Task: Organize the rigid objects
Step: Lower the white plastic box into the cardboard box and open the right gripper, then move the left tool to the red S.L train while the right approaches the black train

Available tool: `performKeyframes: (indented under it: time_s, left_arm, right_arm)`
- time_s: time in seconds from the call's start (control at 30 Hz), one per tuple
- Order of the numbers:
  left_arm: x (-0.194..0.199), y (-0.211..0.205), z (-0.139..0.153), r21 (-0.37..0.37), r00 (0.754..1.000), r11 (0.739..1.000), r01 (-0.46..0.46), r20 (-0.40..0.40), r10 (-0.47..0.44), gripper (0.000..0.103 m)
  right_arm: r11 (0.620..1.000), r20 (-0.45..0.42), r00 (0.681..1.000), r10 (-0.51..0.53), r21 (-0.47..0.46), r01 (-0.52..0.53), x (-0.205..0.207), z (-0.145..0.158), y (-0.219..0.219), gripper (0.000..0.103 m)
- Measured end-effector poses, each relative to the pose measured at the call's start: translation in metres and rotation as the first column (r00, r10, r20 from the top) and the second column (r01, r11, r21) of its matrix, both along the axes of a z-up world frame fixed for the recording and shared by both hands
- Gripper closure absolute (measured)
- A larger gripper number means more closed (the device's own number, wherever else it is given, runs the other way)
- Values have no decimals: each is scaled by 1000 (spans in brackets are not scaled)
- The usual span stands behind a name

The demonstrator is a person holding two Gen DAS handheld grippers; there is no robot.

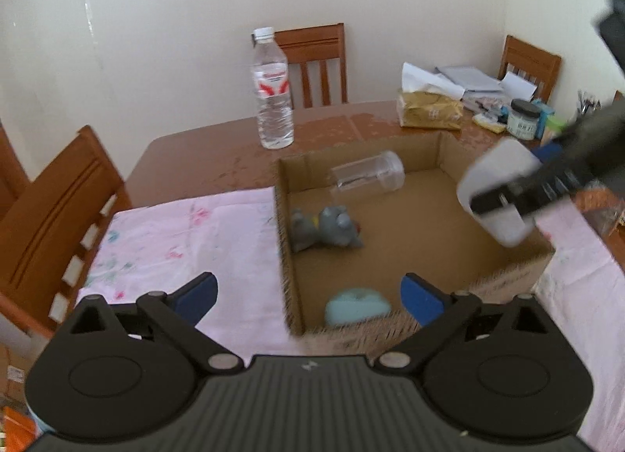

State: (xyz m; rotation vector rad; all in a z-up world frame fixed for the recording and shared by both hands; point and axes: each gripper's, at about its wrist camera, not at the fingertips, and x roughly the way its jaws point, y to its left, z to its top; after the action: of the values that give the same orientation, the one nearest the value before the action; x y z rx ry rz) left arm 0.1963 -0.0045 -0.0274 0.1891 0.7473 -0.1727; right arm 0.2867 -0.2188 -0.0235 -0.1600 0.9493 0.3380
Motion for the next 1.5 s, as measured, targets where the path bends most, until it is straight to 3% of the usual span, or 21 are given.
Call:
performKeyframes:
  time_s: [0.3, 0.37, 0.43, 0.57, 0.83, 1.2, 1.33, 1.5]
  left_arm:
    - [-30, 23, -3, 56, 997, 996, -72, -16, 73, 3]
    - [-33, 28, -3, 53, 995, 994, -95, -19, 96, 3]
    - [-35, 32, -3, 54, 994, 993, -110, -14, 111, 3]
    - [-36, 39, -4, 50, 992, 991, -122, -22, 123, 3]
    - [-39, 44, -6, 36, 994, 994, -103, -23, 104, 3]
    - [-38, 50, -11, 35, 998, 998, -53, -38, 54, 3]
    - [-39, 53, -12, 26, 998, 999, -39, -41, 40, 3]
    - [-42, 57, -17, 17, 998, 999, -33, -55, 34, 3]
  right_arm:
    - [998, 5, 1000, -16, -64, 16, 46, -13, 19, 16]
    - [995, 40, 999, -30, -93, 33, 53, -16, 24, 11]
    - [995, 50, 998, -40, -89, 44, 58, -17, 26, 1]
    - [995, 62, 997, -56, -78, 60, 55, -12, 25, 0]
    - [991, 69, 991, -110, -65, 115, 27, -1, 16, 0]
    - [969, 89, 967, -239, -44, 243, -44, 13, -5, 0]
    - [949, 62, 949, -308, -45, 311, -70, 3, -10, 0]
    - [938, -22, 939, -342, -73, 340, -85, -31, -3, 0]
